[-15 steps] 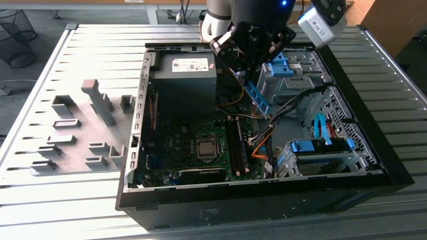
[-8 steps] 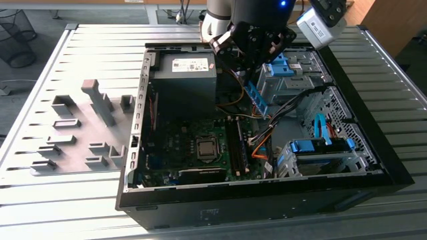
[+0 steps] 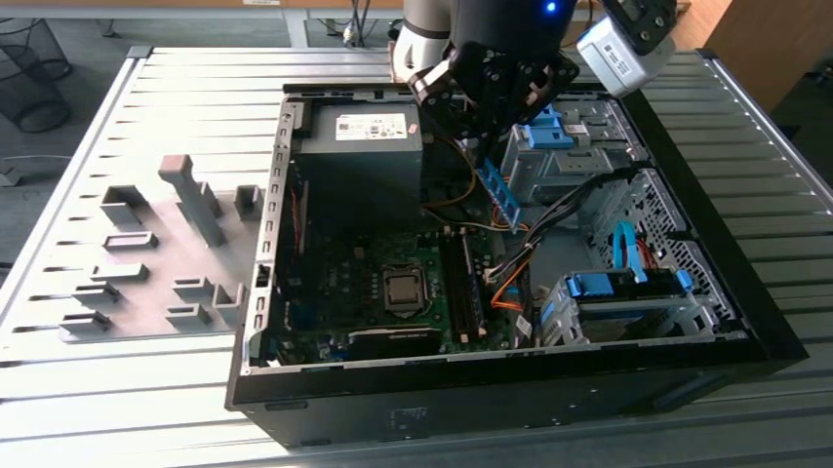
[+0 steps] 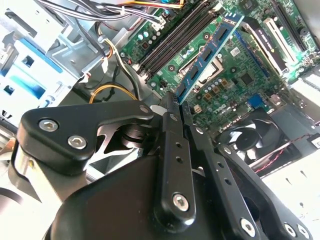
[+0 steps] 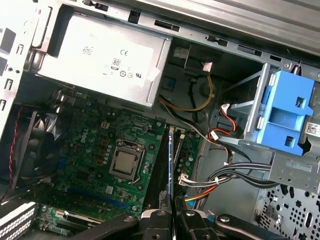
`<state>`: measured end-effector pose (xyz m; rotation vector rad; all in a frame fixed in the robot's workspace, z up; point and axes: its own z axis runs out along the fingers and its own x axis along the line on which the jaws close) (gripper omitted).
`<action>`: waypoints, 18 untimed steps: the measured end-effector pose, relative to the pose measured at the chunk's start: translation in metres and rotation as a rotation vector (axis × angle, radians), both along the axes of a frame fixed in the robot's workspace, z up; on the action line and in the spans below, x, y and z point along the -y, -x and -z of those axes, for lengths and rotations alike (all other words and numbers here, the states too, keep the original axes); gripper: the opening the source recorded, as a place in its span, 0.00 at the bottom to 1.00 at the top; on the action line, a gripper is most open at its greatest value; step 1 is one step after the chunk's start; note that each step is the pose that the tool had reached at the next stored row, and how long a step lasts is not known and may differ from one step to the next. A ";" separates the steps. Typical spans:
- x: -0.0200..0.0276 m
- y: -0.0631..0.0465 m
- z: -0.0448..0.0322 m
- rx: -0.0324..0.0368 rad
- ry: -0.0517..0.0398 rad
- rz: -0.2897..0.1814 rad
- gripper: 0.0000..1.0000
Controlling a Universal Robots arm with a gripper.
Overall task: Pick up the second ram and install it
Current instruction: 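Insert the second ram into the second slot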
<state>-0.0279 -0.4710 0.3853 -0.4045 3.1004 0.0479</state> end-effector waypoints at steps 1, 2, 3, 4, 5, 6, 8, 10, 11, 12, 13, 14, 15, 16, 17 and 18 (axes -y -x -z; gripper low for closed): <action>0.0000 0.000 0.0000 0.0000 0.0000 0.002 0.14; 0.0000 0.000 0.0000 0.0000 0.0000 0.003 0.14; 0.0000 0.000 0.0000 0.0000 0.0000 0.003 0.14; 0.0000 0.000 0.0000 0.0000 0.0000 0.003 0.14; 0.0000 0.000 0.0000 0.0000 -0.0001 0.003 0.14; 0.0000 0.000 0.0000 0.0000 0.0000 0.003 0.14; 0.0000 0.000 0.0000 0.0000 0.0000 0.003 0.14; 0.0000 0.000 0.0000 0.0000 0.0000 0.003 0.14; 0.0000 0.000 0.0000 0.0000 0.0000 0.003 0.14; 0.0000 0.000 0.0000 0.0000 -0.0001 0.003 0.14; 0.0000 0.000 0.0000 0.0000 0.0000 0.003 0.14; 0.0000 0.000 0.0000 0.0000 0.0000 0.003 0.14; 0.0000 0.000 0.0000 0.0000 0.0000 0.003 0.14; 0.0000 0.000 0.0000 0.0000 0.0000 0.004 0.14; 0.0000 0.000 0.0001 0.0000 0.0000 0.010 0.14; 0.0000 0.000 0.0008 0.0002 -0.0003 0.022 0.14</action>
